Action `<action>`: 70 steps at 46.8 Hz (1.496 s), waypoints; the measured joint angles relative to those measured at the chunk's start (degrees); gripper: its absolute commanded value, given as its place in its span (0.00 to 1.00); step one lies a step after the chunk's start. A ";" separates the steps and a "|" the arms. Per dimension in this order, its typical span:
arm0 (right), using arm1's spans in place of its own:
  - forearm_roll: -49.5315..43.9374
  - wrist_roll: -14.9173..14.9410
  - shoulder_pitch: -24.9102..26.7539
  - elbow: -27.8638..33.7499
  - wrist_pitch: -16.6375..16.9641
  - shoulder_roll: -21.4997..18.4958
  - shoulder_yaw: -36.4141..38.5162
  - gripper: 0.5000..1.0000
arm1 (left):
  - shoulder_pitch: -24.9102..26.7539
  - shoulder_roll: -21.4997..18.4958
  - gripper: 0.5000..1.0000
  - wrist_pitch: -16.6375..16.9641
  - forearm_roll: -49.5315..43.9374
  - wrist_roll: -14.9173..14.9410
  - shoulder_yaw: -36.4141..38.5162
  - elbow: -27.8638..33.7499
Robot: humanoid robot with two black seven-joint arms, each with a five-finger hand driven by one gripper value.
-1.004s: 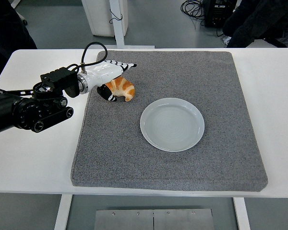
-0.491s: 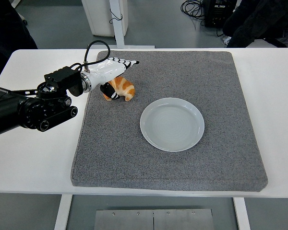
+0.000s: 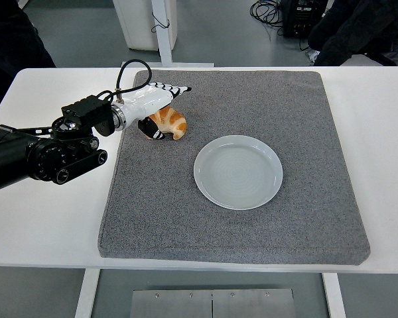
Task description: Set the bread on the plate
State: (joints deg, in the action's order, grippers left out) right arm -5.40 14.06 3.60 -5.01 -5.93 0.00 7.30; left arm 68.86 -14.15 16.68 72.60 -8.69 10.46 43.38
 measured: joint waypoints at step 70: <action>-0.04 0.00 0.09 0.00 0.03 0.00 -0.09 1.00 | 21.12 -2.86 0.00 -8.69 -4.47 -5.22 -0.08 -0.21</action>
State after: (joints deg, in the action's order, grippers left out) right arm -5.45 14.07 3.69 -5.01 -5.90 0.00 7.20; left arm 89.98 -17.01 7.99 68.13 -13.91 10.39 43.17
